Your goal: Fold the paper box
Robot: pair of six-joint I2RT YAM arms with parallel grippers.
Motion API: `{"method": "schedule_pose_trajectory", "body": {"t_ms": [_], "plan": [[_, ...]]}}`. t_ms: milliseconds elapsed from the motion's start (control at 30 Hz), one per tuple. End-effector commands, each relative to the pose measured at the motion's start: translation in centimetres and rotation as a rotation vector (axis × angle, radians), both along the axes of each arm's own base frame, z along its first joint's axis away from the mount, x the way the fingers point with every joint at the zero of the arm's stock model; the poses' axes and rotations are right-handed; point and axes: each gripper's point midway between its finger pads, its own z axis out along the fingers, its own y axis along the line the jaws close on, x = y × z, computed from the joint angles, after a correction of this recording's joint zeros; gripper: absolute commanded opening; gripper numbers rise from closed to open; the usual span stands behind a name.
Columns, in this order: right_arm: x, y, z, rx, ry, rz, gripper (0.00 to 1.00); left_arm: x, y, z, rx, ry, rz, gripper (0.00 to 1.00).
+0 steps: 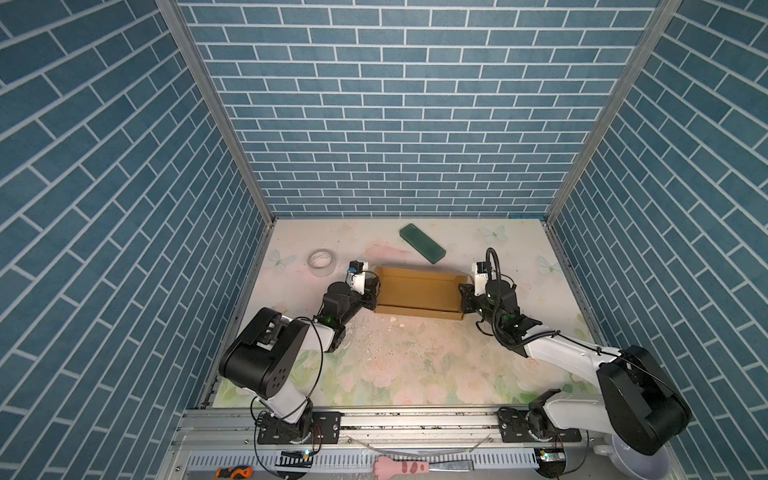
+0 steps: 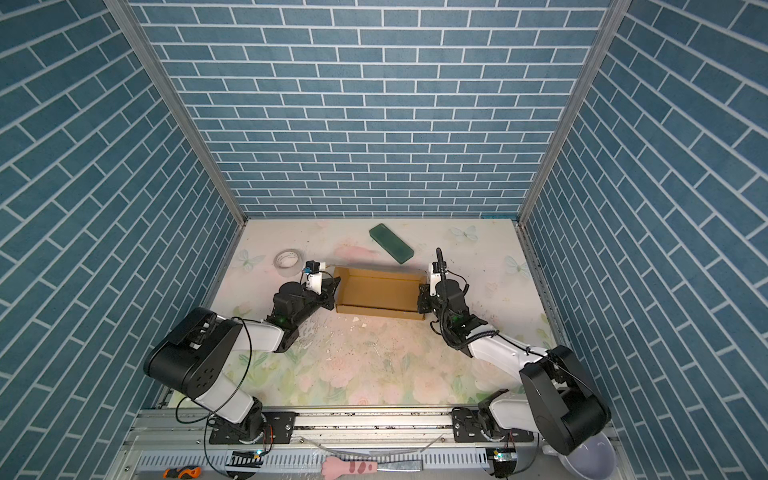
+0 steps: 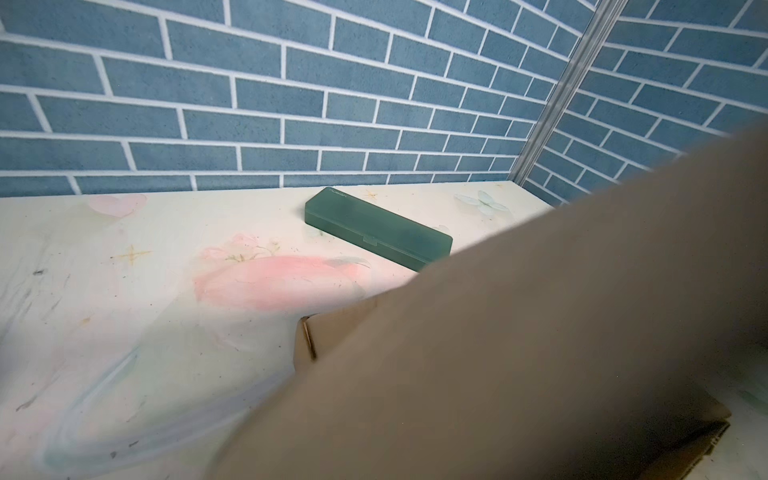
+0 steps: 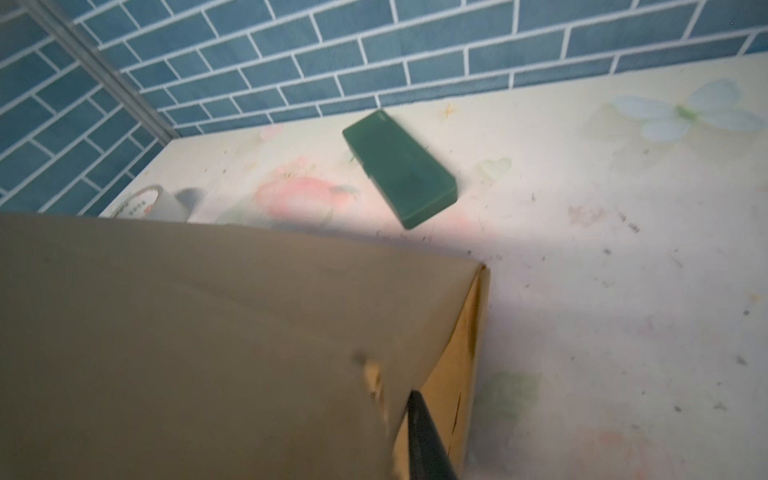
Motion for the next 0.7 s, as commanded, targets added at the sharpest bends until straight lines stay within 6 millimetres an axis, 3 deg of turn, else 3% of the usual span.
{"method": "schedule_pose_trajectory", "body": {"t_ms": [0,167,433,667], "plan": [[-2.4,0.8,-0.2,-0.019,0.033,0.108,0.18,-3.2,-0.4,-5.5,0.105,0.183,-0.063,0.01],[-3.3,0.3,1.5,-0.051,0.023,0.144,0.27,-3.3,0.0,-5.8,0.128,0.175,-0.05,0.01],[-7.2,-0.2,3.0,-0.052,0.102,0.277,0.35,-3.5,1.0,-6.4,0.152,0.166,0.001,0.01],[-8.6,-0.7,7.3,-0.027,0.102,0.31,0.38,-3.1,1.3,-6.4,0.167,0.146,0.038,0.01]]}}
